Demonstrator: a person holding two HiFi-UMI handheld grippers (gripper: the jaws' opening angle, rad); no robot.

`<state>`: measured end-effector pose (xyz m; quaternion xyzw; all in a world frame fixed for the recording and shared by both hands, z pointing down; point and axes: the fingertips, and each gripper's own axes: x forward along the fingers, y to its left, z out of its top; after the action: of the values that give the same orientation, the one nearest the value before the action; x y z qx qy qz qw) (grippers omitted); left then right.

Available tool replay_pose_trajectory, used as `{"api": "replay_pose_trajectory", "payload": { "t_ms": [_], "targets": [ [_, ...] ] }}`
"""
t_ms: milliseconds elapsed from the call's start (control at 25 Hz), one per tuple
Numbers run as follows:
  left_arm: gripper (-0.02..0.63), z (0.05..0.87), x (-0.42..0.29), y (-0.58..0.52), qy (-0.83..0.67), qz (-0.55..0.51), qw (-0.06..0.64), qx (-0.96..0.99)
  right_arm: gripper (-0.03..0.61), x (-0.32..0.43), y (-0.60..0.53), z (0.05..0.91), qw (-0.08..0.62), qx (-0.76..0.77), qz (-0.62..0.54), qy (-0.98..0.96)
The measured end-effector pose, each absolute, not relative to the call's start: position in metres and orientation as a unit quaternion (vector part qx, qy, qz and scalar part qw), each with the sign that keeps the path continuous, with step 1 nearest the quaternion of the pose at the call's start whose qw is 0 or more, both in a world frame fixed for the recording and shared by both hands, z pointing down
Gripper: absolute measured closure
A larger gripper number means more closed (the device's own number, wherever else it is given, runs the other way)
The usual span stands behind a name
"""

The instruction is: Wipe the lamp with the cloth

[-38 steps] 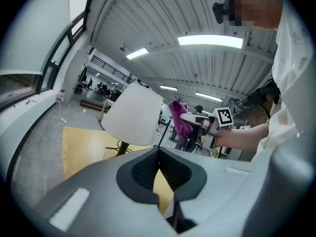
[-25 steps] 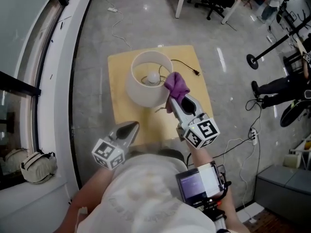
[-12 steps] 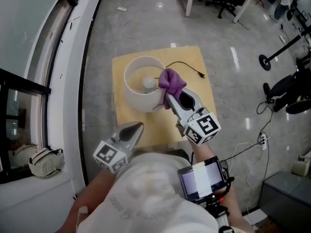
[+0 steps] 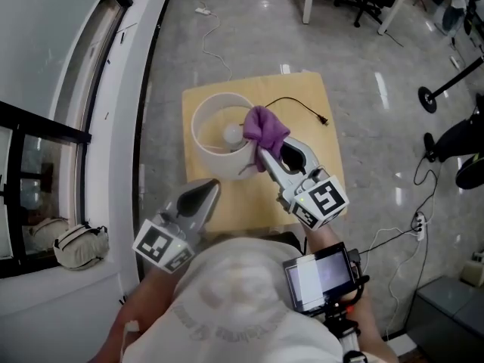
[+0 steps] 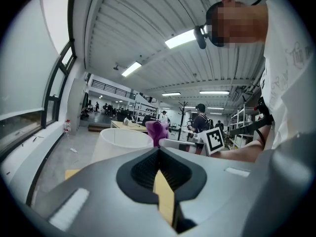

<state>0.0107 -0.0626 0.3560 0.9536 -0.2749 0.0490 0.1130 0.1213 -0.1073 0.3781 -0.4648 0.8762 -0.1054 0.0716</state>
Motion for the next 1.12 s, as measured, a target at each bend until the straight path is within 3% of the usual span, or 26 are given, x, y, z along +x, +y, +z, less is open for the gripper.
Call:
{"api": "replay_pose_trajectory", "payload": {
  "t_ms": [240,560,1120],
  "targets": [
    [0.614,0.33,0.005,-0.09,-0.304,0.059,0.066,0.949,0.466,0.117,-0.105,0.382,0.068,-0.452,-0.109,0.882],
    [0.606,0.334,0.003,-0.134,-0.286,0.176,-0.042,0.941,0.466,0.115,-0.107,0.384,0.077,-0.442,-0.118,0.886],
    [0.606,0.354,0.036,-0.136,-0.232,0.276,-0.081,0.929,0.466,0.128,-0.109,0.422,0.072,-0.46,-0.15,0.872]
  ]
}}
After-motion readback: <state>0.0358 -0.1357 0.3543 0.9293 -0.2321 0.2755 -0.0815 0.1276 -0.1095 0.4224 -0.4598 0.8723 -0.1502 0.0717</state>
